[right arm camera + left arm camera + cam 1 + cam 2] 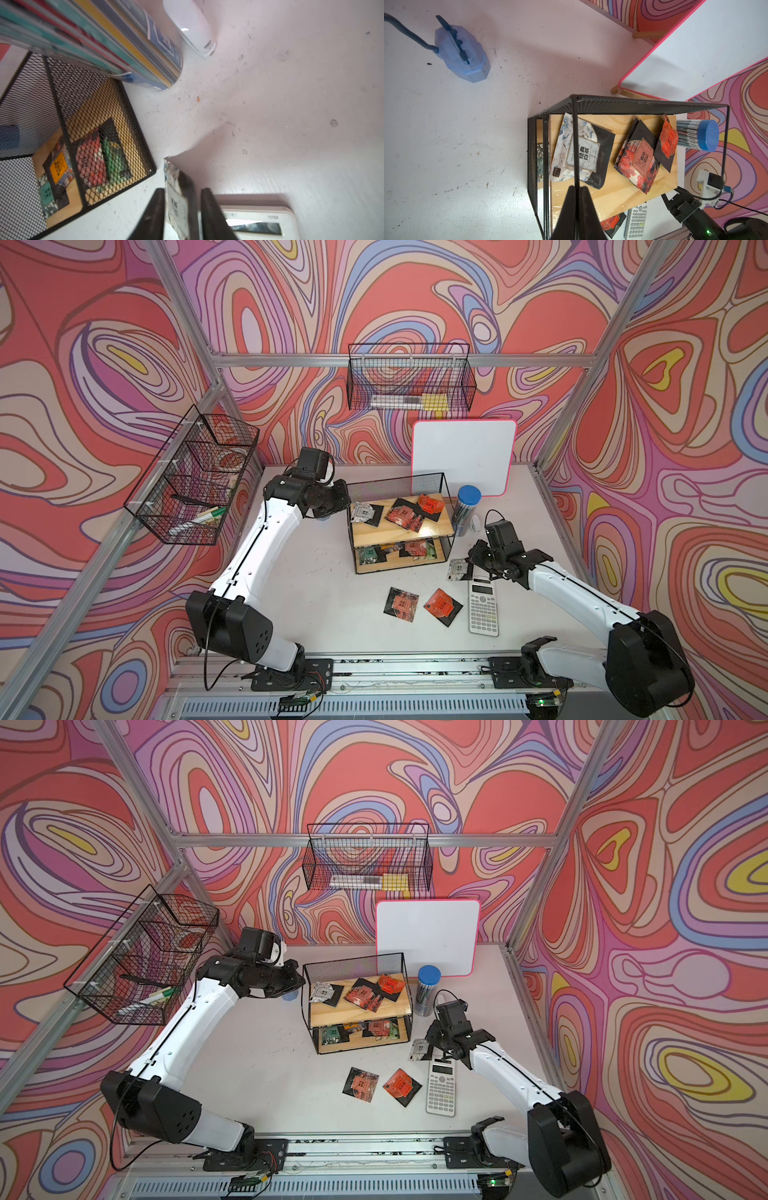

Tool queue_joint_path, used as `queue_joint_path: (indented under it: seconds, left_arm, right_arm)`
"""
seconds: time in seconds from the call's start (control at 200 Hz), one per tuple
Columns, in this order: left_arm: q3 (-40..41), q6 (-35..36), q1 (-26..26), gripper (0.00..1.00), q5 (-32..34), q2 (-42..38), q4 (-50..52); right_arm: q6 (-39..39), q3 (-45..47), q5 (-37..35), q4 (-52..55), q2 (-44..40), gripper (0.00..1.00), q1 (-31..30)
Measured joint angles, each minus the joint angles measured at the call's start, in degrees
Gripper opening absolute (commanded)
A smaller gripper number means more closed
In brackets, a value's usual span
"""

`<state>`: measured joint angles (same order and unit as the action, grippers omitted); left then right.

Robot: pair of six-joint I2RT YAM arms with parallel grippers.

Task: Remove the tea bags from the shelf
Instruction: Place the tea bag at the center of the board, then pick up the tea bag from the shelf.

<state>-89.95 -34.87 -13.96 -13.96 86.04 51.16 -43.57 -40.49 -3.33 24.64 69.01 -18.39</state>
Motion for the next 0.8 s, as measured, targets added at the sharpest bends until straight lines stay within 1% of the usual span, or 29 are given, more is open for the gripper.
queue_joint_path:
  seconds: [0.06,0.15,0.23,0.325,0.371,0.456,0.551,0.656,0.801]
  left_arm:
    - [0.0,0.0,0.0,0.03,0.0,0.0,0.0]
    - [0.0,0.0,0.0,0.03,0.0,0.0,0.0]
    - [0.0,0.0,0.0,0.03,0.0,0.0,0.0]
    - [0.0,0.0,0.0,0.03,0.0,0.0,0.0]
    - [0.0,0.0,0.0,0.03,0.0,0.0,0.0]
    - [0.0,0.0,0.0,0.03,0.0,0.0,0.0]
    - [0.0,0.0,0.0,0.03,0.0,0.0,0.0]
    - [0.0,0.0,0.0,0.03,0.0,0.0,-0.1]
    - [0.0,0.0,0.0,0.03,0.0,0.0,-0.1]
  right_arm:
    - [0.1,-2.1,-1.6,2.5,-2.0,0.55,0.0]
    - [0.0,-7.9,-4.4,7.7,-5.3,0.6,0.0]
    - [0.8,-15.7,-7.2,12.8,-6.7,0.67,0.0]
    - [2.5,-27.5,-12.1,19.3,-5.2,0.69,-2.0]
    - [3.7,-34.0,-14.8,22.3,-2.8,0.7,-4.7]
    - [5.2,-47.5,-20.2,27.9,4.5,0.7,-12.1]
    - [5.8,-60.1,-22.6,32.3,14.1,0.71,-19.2]
    - [6.0,-68.0,-22.2,34.6,22.8,0.71,-24.2]
    - [8.4,-73.8,-17.2,34.0,31.9,0.73,-29.0]
